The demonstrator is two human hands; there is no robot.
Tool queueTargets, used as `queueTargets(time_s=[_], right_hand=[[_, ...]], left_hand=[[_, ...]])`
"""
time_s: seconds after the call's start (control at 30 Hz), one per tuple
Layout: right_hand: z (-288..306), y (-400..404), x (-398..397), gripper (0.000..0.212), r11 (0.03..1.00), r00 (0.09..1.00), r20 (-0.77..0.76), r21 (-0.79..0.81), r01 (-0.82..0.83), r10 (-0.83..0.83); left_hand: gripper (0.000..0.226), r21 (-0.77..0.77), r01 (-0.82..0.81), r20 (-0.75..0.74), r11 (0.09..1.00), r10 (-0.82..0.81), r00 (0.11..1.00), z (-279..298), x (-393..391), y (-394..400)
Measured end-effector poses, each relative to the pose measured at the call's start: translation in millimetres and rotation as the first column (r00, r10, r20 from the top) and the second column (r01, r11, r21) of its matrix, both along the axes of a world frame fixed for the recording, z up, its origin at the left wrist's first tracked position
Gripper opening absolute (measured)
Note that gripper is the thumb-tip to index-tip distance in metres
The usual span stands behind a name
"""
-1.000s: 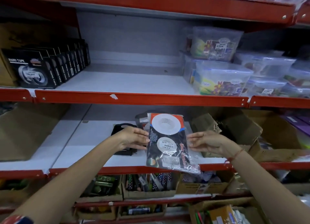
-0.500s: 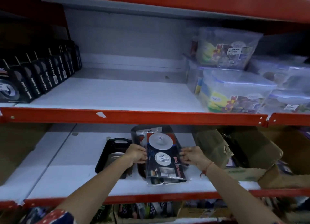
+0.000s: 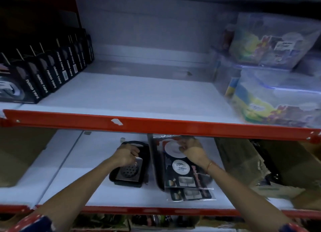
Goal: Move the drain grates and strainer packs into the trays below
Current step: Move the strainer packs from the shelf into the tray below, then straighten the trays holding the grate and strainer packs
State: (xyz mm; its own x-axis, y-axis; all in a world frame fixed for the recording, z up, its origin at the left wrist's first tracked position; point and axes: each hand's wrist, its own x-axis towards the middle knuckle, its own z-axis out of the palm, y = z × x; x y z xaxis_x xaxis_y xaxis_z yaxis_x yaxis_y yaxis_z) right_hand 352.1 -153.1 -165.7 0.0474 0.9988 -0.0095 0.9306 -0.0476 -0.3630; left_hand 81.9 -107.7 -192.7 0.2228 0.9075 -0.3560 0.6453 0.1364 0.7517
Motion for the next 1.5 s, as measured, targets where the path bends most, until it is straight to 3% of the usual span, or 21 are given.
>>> queueTargets(time_s=[0.07,0.13,0.2,0.3,0.43,0.53,0.7,0.8,0.93,1.07,1.27,1.37,1.5], right_hand=[[-1,2,-36,0.027,0.992,0.992,0.021,-0.023,-0.121,0.122],[-10,2,-70,0.032,0.967,0.968,0.038,-0.065,-0.245,0.248],[-24,5,-99,0.036,0.934,0.939,0.037,-0.123,-0.336,0.343],[-42,14,-131,0.042,0.882,0.897,0.076,-0.236,-0.407,0.434],[-83,30,-146,0.067,0.846,0.804,0.311,-0.358,-0.394,0.506],[-106,38,-145,0.083,0.854,0.757,0.407,-0.346,-0.389,0.511],[-106,39,-152,0.093,0.854,0.736,0.436,-0.299,-0.425,0.518],[-105,38,-154,0.094,0.857,0.742,0.431,-0.281,-0.431,0.514],[-108,38,-154,0.101,0.882,0.739,0.480,-0.270,-0.387,0.472],[-102,40,-159,0.094,0.867,0.719,0.495,-0.371,-0.334,0.489],[-99,41,-164,0.097,0.852,0.670,0.542,-0.431,-0.297,0.508],[-87,37,-159,0.100,0.885,0.757,0.471,-0.341,-0.317,0.453],[-48,19,-138,0.079,0.952,0.927,0.233,-0.155,-0.262,0.293]], left_hand=[[0.027,0.057,0.187,-0.265,0.981,-0.165,0.950,-4,-22,7],[0.055,0.049,0.449,-0.509,0.892,-0.365,0.780,-11,-37,9],[0.069,0.008,0.593,-0.602,0.805,-0.470,0.645,-20,-43,10],[0.087,-0.026,0.694,-0.710,0.719,-0.502,0.494,-34,-44,16],[0.108,-0.057,0.702,-0.740,0.710,-0.502,0.448,-46,-47,28],[0.113,-0.069,0.713,-0.731,0.698,-0.521,0.440,-46,-50,34],[0.077,0.016,0.774,-0.743,0.633,-0.511,0.433,-69,-55,33],[0.067,0.104,0.775,-0.729,0.623,-0.482,0.485,-78,-56,32],[0.080,0.175,0.787,-0.736,0.591,-0.453,0.503,-85,-61,33],[0.086,0.096,0.842,-0.809,0.531,-0.451,0.377,-80,-60,30],[0.095,-0.004,0.813,-0.804,0.582,-0.486,0.344,-77,-55,27],[0.088,0.007,0.769,-0.716,0.640,-0.534,0.451,-60,-50,25],[0.050,0.266,0.620,-0.491,0.738,-0.450,0.746,-42,-31,21]])
